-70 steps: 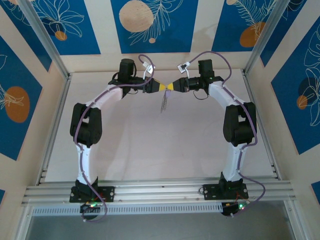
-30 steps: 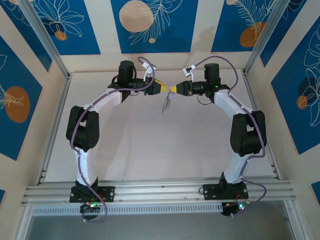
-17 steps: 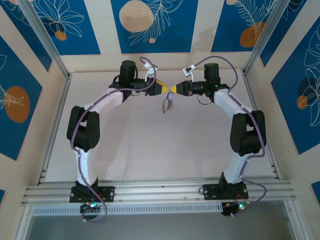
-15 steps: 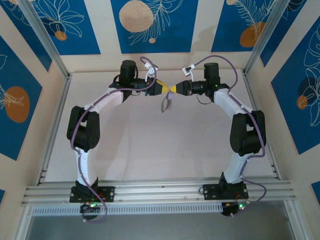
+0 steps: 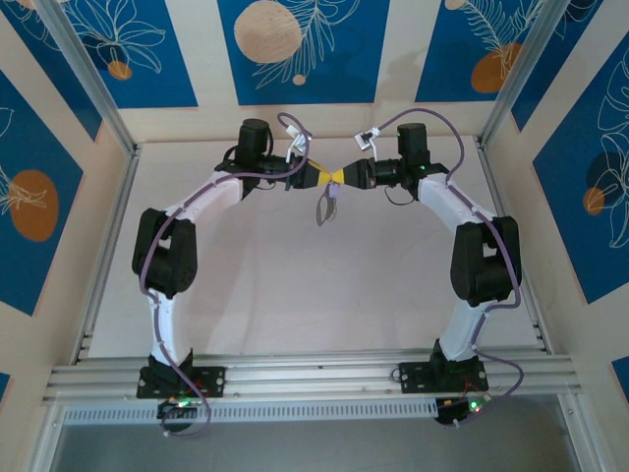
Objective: Put the keys on the keyring
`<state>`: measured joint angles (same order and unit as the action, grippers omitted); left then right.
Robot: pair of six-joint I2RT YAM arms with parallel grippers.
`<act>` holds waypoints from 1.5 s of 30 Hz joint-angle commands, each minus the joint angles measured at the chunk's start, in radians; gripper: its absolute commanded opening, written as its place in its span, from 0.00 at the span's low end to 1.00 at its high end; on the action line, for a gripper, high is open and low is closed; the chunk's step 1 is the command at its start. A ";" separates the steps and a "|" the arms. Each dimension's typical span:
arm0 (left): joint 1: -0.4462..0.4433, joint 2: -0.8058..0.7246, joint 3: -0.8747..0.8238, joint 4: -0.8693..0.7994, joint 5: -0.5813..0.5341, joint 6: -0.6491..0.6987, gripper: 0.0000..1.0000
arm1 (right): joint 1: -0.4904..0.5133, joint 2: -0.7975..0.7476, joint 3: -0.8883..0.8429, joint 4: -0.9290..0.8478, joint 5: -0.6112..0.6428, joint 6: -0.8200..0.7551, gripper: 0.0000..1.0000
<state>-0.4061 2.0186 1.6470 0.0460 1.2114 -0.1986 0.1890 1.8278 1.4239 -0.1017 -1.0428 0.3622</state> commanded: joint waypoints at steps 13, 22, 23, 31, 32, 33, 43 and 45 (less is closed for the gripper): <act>-0.030 0.021 -0.016 0.200 0.077 -0.113 0.00 | 0.018 0.021 0.060 -0.062 -0.003 -0.031 0.00; -0.025 0.058 -0.122 0.919 0.021 -0.669 0.00 | -0.032 -0.096 -0.049 0.093 0.053 0.099 0.29; -0.025 0.059 -0.127 0.950 0.012 -0.694 0.00 | -0.045 -0.120 -0.079 0.124 0.063 0.123 0.31; -0.026 -0.003 -0.186 0.954 -0.066 -0.690 0.00 | -0.092 -0.279 -0.336 0.395 0.123 0.252 0.35; -0.028 -0.013 -0.192 0.950 -0.074 -0.688 0.00 | -0.091 -0.293 -0.366 0.430 0.128 0.258 0.35; -0.029 -0.022 -0.198 0.949 -0.080 -0.687 0.00 | -0.090 -0.303 -0.392 0.464 0.129 0.263 0.36; -0.059 -0.095 -0.243 0.867 -0.120 -0.630 0.00 | -0.052 -0.316 -0.482 0.655 0.127 0.246 0.39; -0.062 -0.108 -0.248 0.848 -0.122 -0.616 0.00 | -0.048 -0.314 -0.484 0.679 0.125 0.250 0.39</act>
<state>-0.4561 1.9629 1.4117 0.8993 1.1042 -0.8520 0.1326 1.5265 0.9524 0.4938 -0.9188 0.6098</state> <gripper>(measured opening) 0.049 0.392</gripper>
